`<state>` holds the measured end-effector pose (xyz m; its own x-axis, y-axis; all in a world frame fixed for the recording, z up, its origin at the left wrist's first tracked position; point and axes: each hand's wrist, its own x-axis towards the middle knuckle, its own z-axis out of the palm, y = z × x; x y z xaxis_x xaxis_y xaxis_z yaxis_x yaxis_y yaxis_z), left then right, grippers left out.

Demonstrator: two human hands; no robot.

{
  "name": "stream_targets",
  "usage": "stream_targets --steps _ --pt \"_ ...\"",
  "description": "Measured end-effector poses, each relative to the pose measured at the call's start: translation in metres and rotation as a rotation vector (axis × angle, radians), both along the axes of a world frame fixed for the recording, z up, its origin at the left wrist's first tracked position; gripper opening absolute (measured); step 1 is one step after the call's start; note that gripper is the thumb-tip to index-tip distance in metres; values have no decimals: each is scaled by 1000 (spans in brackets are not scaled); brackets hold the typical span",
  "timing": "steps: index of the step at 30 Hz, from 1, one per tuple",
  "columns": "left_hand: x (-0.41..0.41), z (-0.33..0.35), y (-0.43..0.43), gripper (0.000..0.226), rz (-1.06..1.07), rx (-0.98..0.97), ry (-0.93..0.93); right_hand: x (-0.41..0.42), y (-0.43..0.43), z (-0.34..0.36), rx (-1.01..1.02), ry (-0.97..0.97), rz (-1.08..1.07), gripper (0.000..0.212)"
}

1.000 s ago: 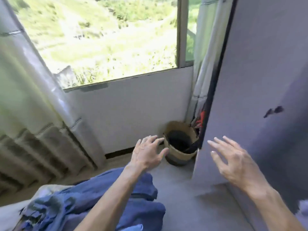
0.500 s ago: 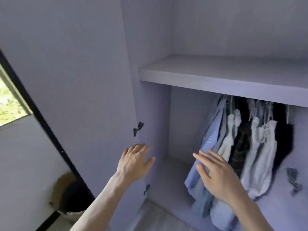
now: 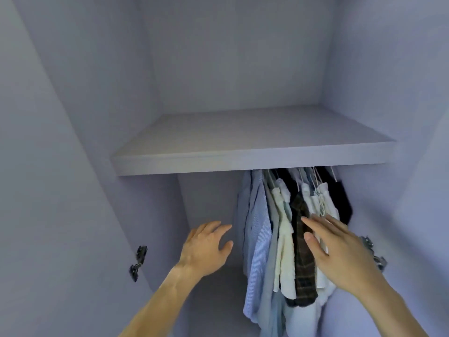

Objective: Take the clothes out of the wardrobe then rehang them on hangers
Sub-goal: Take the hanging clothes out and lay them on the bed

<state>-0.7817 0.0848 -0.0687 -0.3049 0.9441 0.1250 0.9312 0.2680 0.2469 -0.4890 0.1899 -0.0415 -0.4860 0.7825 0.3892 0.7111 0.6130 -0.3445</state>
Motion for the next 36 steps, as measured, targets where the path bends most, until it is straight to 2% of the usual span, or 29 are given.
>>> stream_targets --steps 4,6,10,16,22,27,32,36 --pt "-6 1 35 53 -80 6 -87 -3 28 32 61 49 -89 61" --pt "-4 0 53 54 -110 13 -204 -7 44 50 72 65 -136 62" --pt "5 -9 85 62 -113 22 -542 -20 81 73 145 90 -216 56" --pt "21 -33 128 63 -16 -21 -748 -49 143 71 251 46 -246 50" --pt "33 -49 177 62 90 -34 -756 -67 187 33 578 208 -274 43" --pt "52 -63 218 52 216 114 -695 -81 219 15 789 359 -271 40" --pt "60 -75 238 39 322 206 -645 -84 228 11 849 391 -257 41" --pt "66 -67 245 32 420 329 -727 -84 226 13 848 409 -256 41"
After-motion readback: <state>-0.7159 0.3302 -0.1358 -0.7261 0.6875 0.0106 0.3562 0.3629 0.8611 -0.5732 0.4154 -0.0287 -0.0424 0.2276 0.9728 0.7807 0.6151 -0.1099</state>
